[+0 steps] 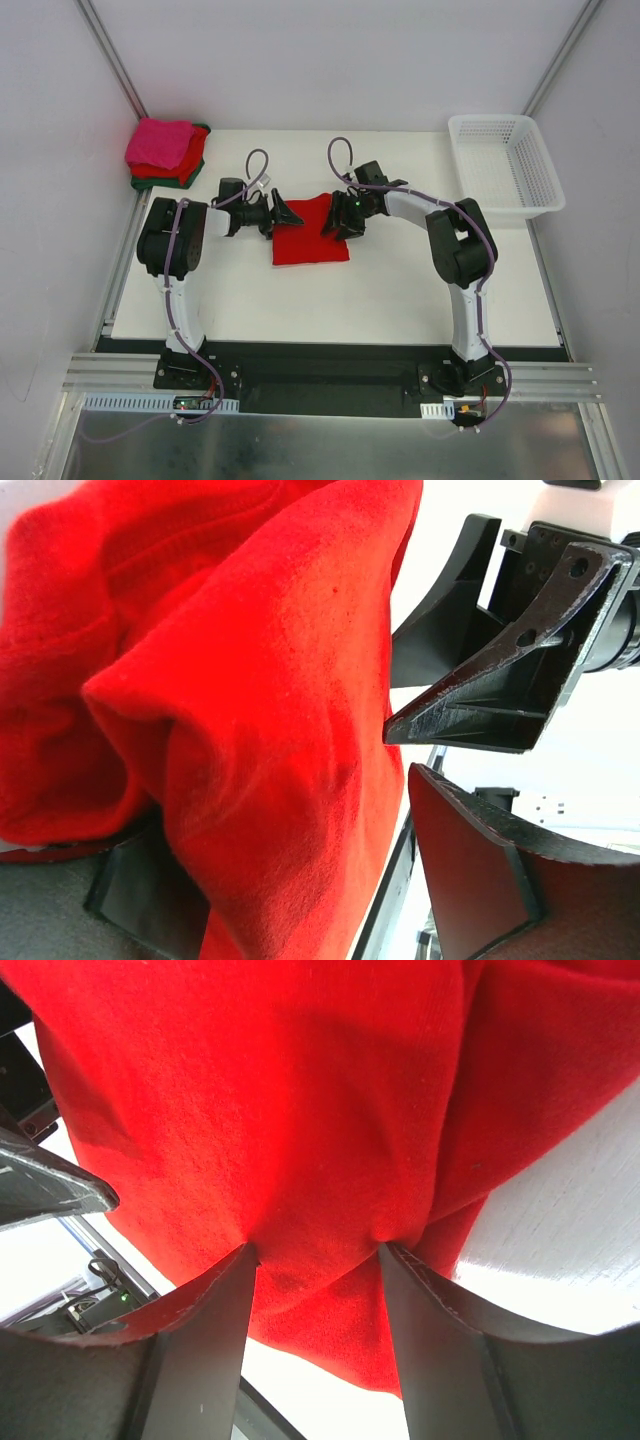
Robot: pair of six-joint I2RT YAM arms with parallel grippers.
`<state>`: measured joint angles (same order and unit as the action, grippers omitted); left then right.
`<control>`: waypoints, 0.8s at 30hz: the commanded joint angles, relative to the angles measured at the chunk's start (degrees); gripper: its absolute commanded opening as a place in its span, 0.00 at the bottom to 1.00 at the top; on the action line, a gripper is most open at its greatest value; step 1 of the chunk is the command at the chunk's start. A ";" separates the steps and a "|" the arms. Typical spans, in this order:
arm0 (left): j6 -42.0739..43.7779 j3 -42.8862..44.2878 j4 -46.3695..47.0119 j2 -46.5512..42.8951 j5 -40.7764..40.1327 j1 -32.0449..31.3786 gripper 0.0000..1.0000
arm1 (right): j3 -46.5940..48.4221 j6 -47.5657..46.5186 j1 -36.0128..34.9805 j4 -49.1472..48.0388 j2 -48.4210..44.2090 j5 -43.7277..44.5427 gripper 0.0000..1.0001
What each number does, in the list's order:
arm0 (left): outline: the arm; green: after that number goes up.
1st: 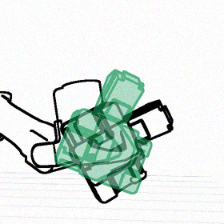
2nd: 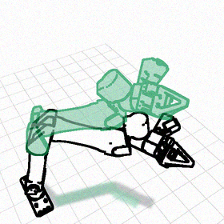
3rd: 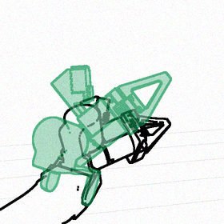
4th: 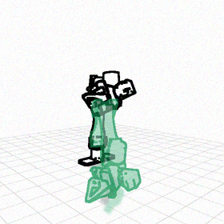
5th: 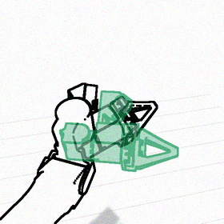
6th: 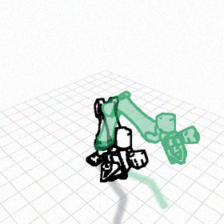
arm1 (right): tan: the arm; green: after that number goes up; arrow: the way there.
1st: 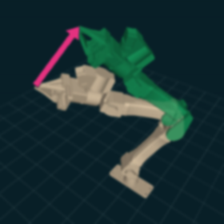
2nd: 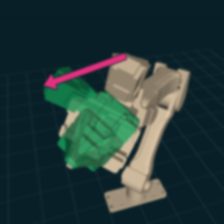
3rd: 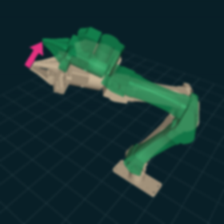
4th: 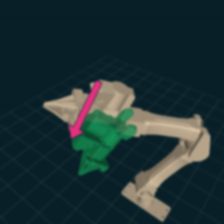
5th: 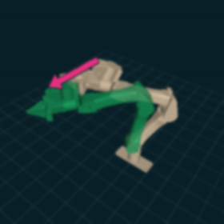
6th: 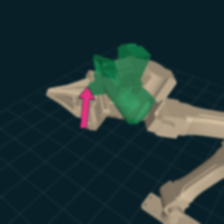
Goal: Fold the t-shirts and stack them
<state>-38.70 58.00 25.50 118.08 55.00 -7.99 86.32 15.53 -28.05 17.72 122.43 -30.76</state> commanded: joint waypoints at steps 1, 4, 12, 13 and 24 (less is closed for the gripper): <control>5.65 -0.69 -11.70 2.68 -6.84 -2.12 0.73 | -1.42 -0.06 -0.42 1.09 -2.29 1.58 0.57; 5.39 -0.25 -11.70 3.12 -7.01 -3.08 0.73 | -1.33 0.11 -0.34 1.09 -2.29 1.50 0.57; 4.42 0.71 -11.70 3.91 -6.49 -3.61 0.22 | -1.60 0.11 -0.34 1.01 -2.55 1.58 0.57; 4.42 0.71 -11.70 3.91 -6.40 -3.61 0.06 | -1.68 0.12 -0.34 1.01 -2.55 1.58 0.57; 0.91 -1.92 -4.58 3.03 -5.17 -3.61 0.00 | -5.81 -2.87 0.10 4.15 -16.12 5.51 0.78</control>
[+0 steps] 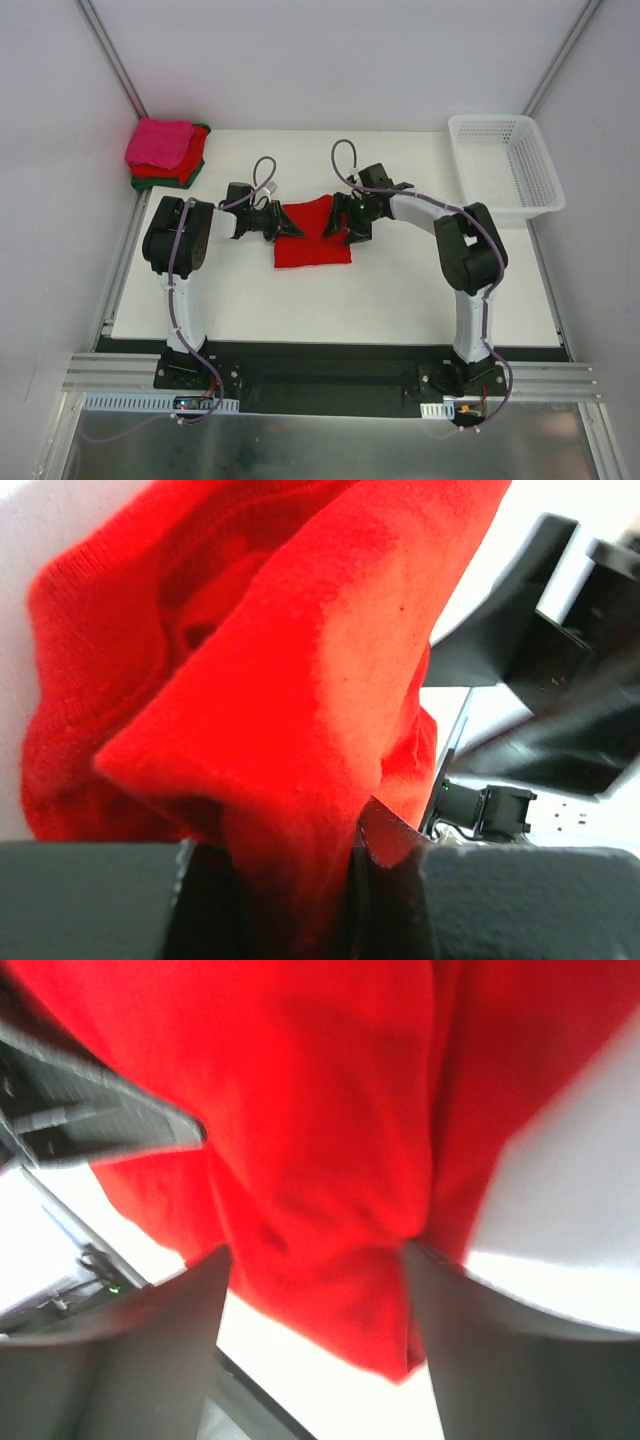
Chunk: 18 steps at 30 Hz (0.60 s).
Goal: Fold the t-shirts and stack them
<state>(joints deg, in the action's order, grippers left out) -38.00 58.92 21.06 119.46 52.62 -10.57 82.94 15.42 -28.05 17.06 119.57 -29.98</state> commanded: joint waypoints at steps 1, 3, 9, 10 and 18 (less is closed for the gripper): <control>-0.06 -2.84 1.08 1.48 -2.61 -1.03 0.00 | -3.82 -4.16 0.10 5.87 -16.18 6.41 0.87; -0.93 -3.54 2.84 1.39 -1.91 -1.03 0.00 | -5.41 -5.39 0.19 9.21 -22.77 12.45 0.95; -4.01 -4.42 9.95 0.16 0.81 -1.21 0.00 | -11.38 -9.18 0.28 15.81 -39.14 22.76 0.96; -5.41 -4.42 11.27 -0.01 1.34 -1.38 0.00 | -12.26 -9.35 0.45 16.25 -41.06 23.29 0.96; -13.68 -3.46 24.28 -3.00 4.33 -2.35 0.00 | -23.51 -8.48 0.46 15.37 -45.21 23.12 0.96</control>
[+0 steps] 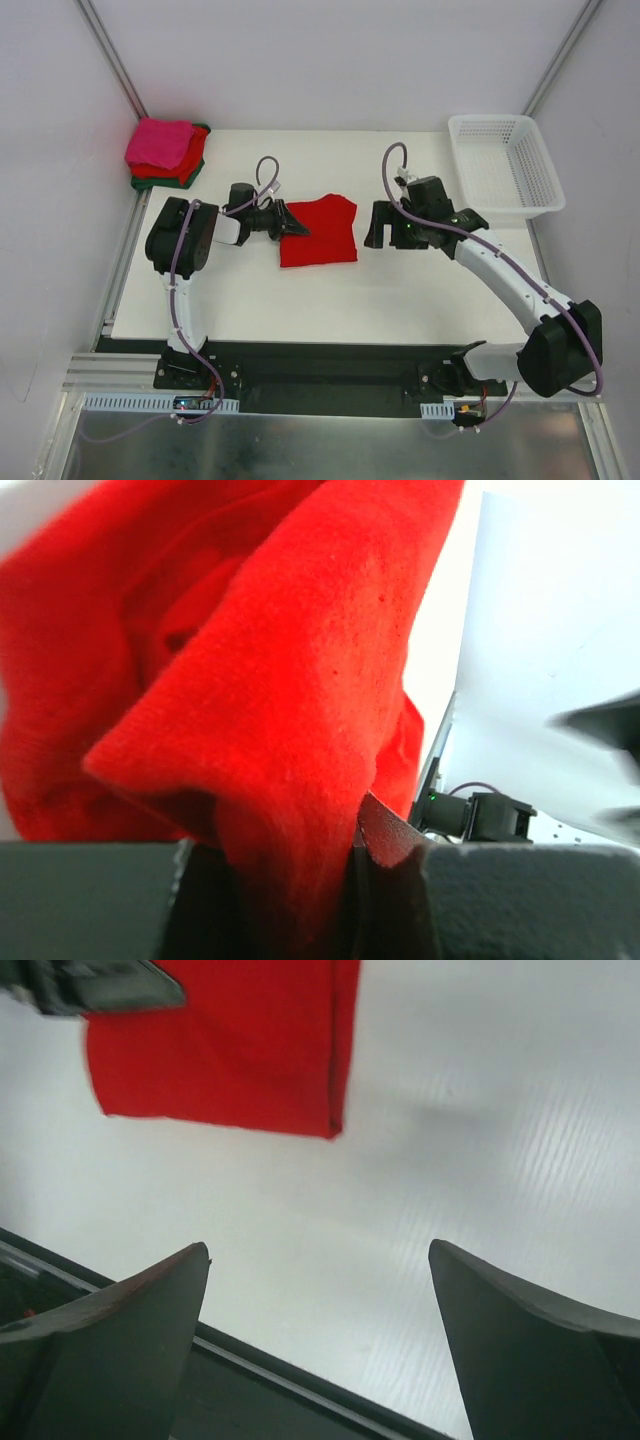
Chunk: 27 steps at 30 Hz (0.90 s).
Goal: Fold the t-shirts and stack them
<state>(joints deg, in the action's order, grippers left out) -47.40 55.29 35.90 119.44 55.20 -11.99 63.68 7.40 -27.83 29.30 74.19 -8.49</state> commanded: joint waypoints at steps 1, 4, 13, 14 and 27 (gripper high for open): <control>-5.15 0.61 10.06 -4.20 1.93 -1.11 0.00 | -4.88 -0.37 0.24 2.96 -0.01 1.55 0.96; -6.21 2.89 11.30 -6.49 2.63 -1.81 0.00 | -6.11 -0.19 0.32 2.61 -0.19 1.02 0.96; -5.52 13.35 7.96 -12.47 3.25 -3.39 0.00 | -8.66 0.42 0.24 1.29 -0.45 -0.03 0.96; -5.51 14.83 7.26 -12.91 3.16 -3.39 0.00 | -8.92 0.60 0.32 1.20 -0.45 -0.21 0.96; -0.59 24.07 0.32 -16.43 -2.38 0.38 0.00 | -12.79 0.95 0.24 1.11 -3.26 -0.91 0.96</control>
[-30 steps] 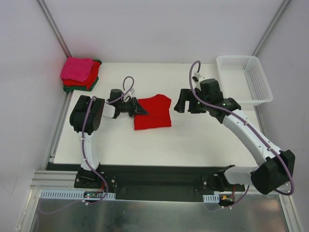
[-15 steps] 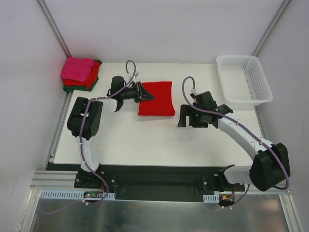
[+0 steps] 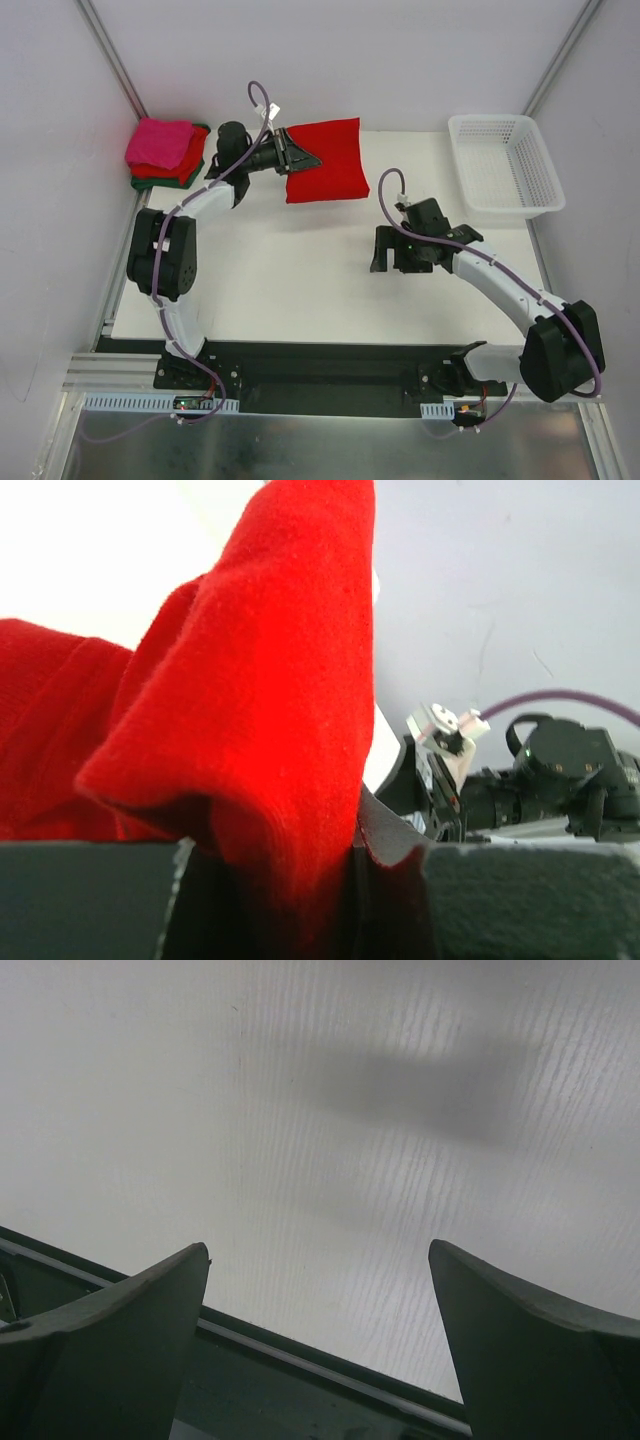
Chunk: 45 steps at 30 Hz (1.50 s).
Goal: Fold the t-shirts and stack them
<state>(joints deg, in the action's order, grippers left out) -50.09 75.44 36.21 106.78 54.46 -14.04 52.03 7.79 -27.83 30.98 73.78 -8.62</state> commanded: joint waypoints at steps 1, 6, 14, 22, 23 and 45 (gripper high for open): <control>2.27 5.06 -0.26 -3.86 -1.98 3.57 0.00 | -1.49 0.56 0.24 -0.66 -3.02 -0.69 0.96; 2.63 7.35 -1.84 -4.39 -4.35 8.06 0.00 | -2.63 0.82 0.24 -0.92 -3.64 -0.69 0.96; 1.83 9.46 -1.84 -4.57 -8.13 16.32 0.00 | -2.99 0.73 0.24 -1.01 -3.03 -1.31 0.96; -2.91 12.62 2.55 -2.72 -10.68 25.02 0.00 | -2.90 0.73 0.24 -0.75 -1.45 -2.01 0.96; -3.17 13.15 2.90 -2.46 -10.95 25.81 0.00 | -2.81 0.65 0.24 -0.83 -1.01 -2.01 0.96; -14.60 12.01 23.90 7.03 -30.19 34.87 0.00 | 0.35 -2.61 0.24 5.14 3.47 -2.80 0.96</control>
<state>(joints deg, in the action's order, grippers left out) -63.83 85.43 51.66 112.12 29.04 20.73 49.41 6.22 -27.73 34.79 75.55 -9.98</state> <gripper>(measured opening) 0.162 0.961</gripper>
